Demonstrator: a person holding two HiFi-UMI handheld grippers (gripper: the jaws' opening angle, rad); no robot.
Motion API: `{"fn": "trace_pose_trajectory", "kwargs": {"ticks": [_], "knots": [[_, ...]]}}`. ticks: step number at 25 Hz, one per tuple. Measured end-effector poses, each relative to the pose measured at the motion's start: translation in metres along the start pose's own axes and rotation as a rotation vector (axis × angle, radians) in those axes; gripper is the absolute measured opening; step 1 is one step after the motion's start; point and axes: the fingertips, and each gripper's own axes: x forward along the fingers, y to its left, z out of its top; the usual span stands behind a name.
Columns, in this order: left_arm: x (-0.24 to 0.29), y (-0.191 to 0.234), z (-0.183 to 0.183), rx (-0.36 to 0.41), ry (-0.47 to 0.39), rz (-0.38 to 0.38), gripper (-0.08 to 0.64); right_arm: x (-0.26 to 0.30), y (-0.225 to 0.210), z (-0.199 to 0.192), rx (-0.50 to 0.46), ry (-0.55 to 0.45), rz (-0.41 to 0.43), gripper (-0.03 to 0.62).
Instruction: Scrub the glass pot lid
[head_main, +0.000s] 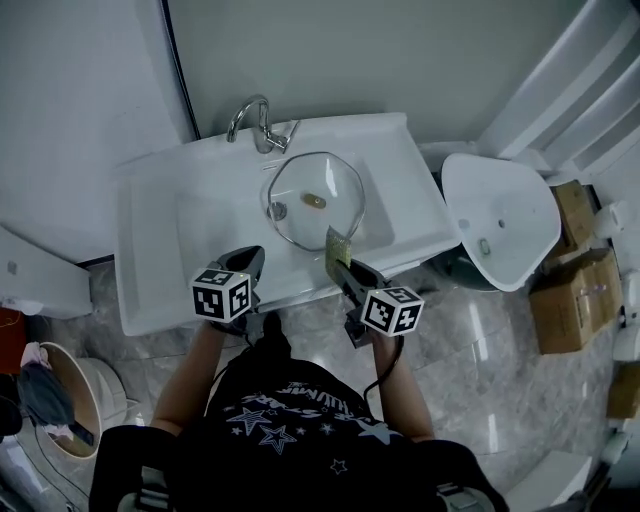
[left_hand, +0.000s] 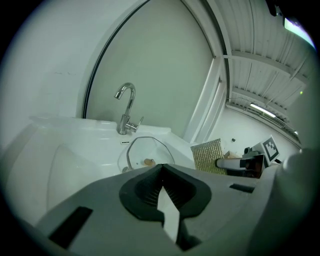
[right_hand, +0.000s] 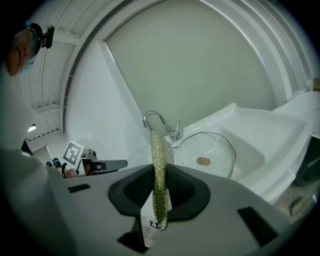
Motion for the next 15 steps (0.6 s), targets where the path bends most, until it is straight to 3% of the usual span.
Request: {"fn": "trace_pose_trajectory", "kwargs": {"ticks": [6, 15], "knots": [[0.037, 0.042, 0.037, -0.025, -0.022, -0.003, 0.008, 0.062, -0.026, 0.042, -0.054, 0.027, -0.029, 0.069], [0.063, 0.094, 0.052, -0.051, -0.013, 0.014, 0.008, 0.139, -0.052, 0.064, -0.146, 0.120, -0.075, 0.069]]}}
